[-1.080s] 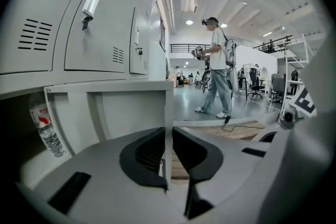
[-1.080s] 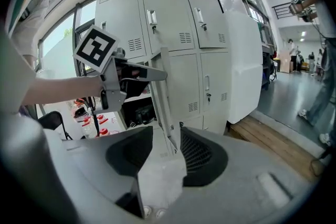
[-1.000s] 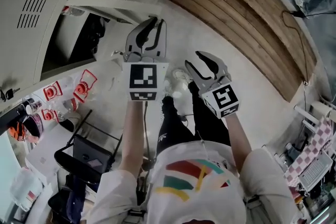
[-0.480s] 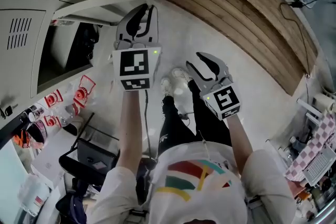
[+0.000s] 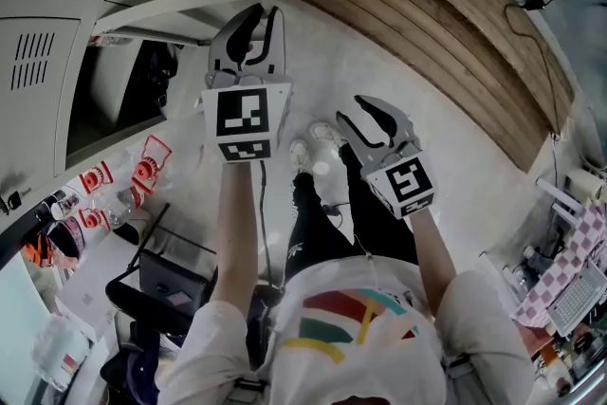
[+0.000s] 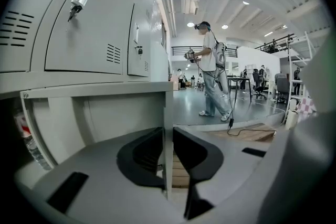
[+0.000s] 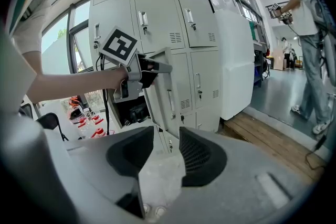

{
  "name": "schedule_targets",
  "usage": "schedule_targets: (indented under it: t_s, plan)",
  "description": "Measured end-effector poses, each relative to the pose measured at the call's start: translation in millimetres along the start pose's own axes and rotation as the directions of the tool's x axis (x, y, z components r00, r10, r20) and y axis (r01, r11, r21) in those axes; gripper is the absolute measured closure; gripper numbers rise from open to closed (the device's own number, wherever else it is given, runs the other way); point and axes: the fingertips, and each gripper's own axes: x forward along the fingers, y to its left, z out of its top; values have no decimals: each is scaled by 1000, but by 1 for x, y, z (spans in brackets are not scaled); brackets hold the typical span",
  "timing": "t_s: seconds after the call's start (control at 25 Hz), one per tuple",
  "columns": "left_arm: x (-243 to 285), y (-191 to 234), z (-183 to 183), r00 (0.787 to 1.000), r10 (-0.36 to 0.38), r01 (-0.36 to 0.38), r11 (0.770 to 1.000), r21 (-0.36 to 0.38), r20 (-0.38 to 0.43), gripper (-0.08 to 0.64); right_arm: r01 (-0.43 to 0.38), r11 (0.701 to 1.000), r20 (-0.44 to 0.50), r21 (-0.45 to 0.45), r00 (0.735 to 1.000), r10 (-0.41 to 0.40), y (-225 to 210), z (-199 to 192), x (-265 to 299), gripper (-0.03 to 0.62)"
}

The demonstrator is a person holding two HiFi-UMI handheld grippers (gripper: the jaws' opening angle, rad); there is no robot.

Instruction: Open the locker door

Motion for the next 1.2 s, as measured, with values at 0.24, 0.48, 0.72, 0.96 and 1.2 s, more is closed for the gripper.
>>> schedule_targets:
  t_s: [0.24,0.48,0.72,0.96,1.2]
  plan:
    - [-2,-6,3,1000,-6,6,1000,6,8,487,-6,1000,13,-12,1000,6,7,5,-4,445]
    - [-13,-6,-2,1000,-4,5,1000,-17,7,448,-18,999,20,-27,1000,18,18,9,-8,445]
    - [-31,-3,0,1000,20,-20,999,-37,16,448,-17,998,58,-53,998,20,26,27,-11,446]
    - [-66,5,35,995,48,-43,997,-62,87,449,28,992,146,-120,989,-10,29,77,-13,446]
    - [-123,17,83,978,114,-106,993,-55,174,483,112,975,274,-193,960,-56,41,158,-20,527]
